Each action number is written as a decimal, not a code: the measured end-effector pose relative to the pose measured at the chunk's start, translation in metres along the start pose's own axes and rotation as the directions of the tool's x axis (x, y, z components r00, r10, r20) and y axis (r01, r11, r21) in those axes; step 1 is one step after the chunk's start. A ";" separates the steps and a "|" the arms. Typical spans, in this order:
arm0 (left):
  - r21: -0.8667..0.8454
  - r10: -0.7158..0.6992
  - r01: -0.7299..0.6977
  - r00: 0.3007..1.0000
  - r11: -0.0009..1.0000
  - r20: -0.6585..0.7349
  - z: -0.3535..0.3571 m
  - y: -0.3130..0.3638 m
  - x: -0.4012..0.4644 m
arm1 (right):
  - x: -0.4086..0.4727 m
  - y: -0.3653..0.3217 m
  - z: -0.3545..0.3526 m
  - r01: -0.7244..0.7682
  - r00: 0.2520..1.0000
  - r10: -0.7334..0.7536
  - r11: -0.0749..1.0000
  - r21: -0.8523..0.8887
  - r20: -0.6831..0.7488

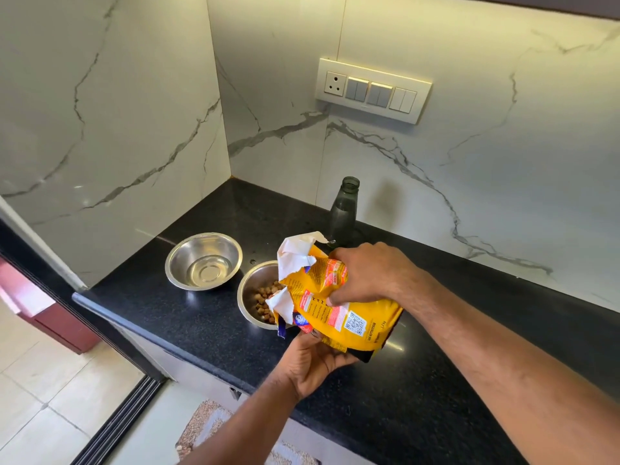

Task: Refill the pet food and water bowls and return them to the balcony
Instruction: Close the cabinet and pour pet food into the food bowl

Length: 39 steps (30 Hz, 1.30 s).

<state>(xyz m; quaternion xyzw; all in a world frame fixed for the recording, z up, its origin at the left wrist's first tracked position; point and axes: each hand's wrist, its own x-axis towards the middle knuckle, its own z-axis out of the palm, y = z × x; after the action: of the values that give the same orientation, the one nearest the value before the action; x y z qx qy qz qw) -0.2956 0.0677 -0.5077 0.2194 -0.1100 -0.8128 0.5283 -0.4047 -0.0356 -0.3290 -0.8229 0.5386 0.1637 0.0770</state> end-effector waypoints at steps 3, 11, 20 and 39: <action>-0.010 -0.003 0.003 1.000 1.000 0.006 0.005 -0.001 -0.002 | 0.000 -0.002 -0.003 0.014 1.000 -0.014 1.000 -0.025 0.005; -0.055 -0.029 0.027 0.999 0.998 -0.045 0.013 -0.006 -0.006 | -0.001 -0.004 -0.009 0.031 0.999 -0.030 0.999 -0.044 0.019; -0.063 -0.022 0.020 0.999 0.998 -0.029 0.016 -0.008 -0.003 | 0.001 0.000 -0.011 0.036 0.999 -0.035 0.998 -0.053 0.017; -0.078 -0.004 0.000 0.999 0.997 -0.052 0.023 -0.006 -0.001 | 0.006 -0.004 -0.024 0.044 0.999 -0.041 0.994 -0.103 0.032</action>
<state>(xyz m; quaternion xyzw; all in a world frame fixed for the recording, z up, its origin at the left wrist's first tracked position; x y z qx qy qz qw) -0.3107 0.0698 -0.4893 0.2199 -0.0642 -0.8110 0.5383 -0.3941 -0.0463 -0.3090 -0.8346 0.5105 0.2018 0.0456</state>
